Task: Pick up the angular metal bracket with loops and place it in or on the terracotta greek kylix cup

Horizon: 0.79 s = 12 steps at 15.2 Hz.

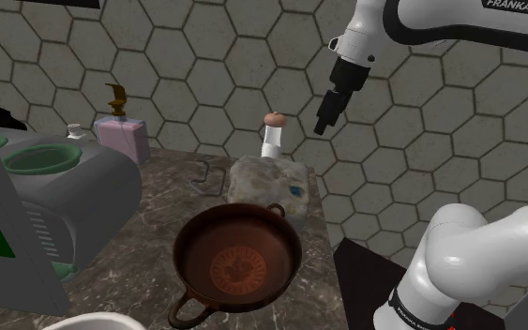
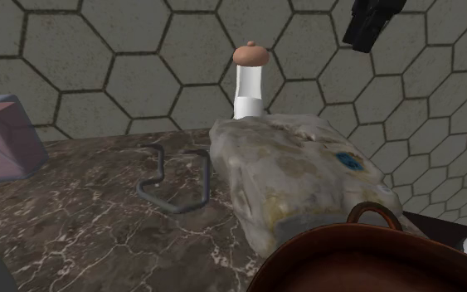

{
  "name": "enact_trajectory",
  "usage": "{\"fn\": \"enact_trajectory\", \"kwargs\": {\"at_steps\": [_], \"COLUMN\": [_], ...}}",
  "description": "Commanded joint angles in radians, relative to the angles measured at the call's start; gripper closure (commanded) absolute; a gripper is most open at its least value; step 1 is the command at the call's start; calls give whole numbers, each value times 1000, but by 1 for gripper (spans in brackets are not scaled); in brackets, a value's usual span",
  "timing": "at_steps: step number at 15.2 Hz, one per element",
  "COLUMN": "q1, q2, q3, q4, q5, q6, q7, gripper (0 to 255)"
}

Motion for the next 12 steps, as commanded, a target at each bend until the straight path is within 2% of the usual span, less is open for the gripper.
{"fn": "enact_trajectory", "kwargs": {"at_steps": [1,12], "q1": [0,-6], "q2": [0,282], "q3": [0,205], "q4": [0,84], "q5": [0,110], "q6": [0,150], "q7": [0,355], "gripper": [0,0]}}
